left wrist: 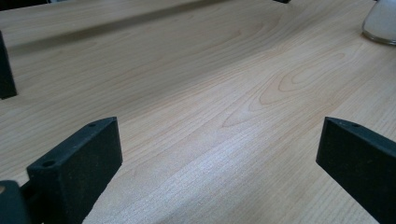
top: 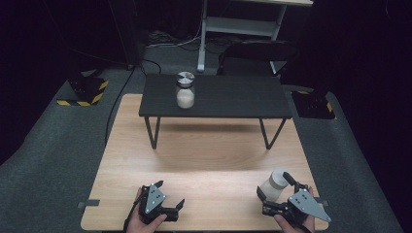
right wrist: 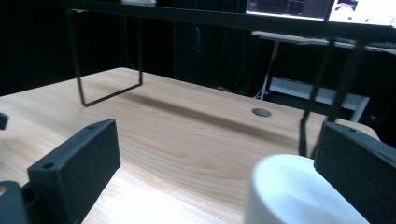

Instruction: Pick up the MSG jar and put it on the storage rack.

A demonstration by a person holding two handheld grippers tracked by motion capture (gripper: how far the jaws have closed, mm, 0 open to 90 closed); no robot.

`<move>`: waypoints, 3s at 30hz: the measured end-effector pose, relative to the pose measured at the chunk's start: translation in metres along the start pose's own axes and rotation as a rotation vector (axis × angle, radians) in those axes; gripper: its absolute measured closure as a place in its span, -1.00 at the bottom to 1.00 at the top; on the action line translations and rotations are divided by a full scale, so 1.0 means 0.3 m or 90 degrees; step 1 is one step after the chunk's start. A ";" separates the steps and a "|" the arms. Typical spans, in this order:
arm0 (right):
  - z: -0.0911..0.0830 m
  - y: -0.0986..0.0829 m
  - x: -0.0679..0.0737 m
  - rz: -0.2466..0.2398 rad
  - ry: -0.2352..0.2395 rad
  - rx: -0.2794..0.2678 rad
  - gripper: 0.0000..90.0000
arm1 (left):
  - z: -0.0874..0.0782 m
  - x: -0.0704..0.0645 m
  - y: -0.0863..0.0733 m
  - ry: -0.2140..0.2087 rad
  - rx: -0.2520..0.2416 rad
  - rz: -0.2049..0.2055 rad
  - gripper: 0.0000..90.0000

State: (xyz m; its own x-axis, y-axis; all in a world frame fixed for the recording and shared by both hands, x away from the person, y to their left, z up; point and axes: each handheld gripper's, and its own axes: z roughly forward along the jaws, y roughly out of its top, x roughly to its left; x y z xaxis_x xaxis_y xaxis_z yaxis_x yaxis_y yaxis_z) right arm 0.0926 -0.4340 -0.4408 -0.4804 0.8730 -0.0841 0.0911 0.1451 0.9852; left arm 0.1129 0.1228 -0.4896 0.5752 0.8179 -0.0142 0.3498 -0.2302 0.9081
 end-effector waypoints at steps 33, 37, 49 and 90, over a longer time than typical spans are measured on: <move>0.018 -0.072 -0.084 0.069 -0.045 0.053 -0.99 | -0.001 0.007 0.001 -0.004 0.001 -0.005 -0.99; 0.023 -0.078 -0.086 0.068 -0.041 0.055 -0.99 | 0.000 0.008 0.001 -0.005 0.002 -0.006 -0.99; 0.025 -0.083 -0.083 0.078 -0.045 0.054 -0.88 | -0.001 0.008 0.002 -0.006 0.002 -0.004 -0.99; 0.021 -0.134 -0.086 0.068 -0.036 0.023 -0.25 | -0.001 0.010 0.000 -0.006 0.001 -0.011 -0.99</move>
State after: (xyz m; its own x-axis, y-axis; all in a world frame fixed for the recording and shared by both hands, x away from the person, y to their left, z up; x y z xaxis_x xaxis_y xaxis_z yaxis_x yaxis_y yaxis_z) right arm 0.1067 -0.4595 -0.4792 -0.4158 0.9094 0.0112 0.1709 0.0660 0.9831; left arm 0.1143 0.1254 -0.4896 0.5761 0.8167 -0.0333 0.3602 -0.2172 0.9072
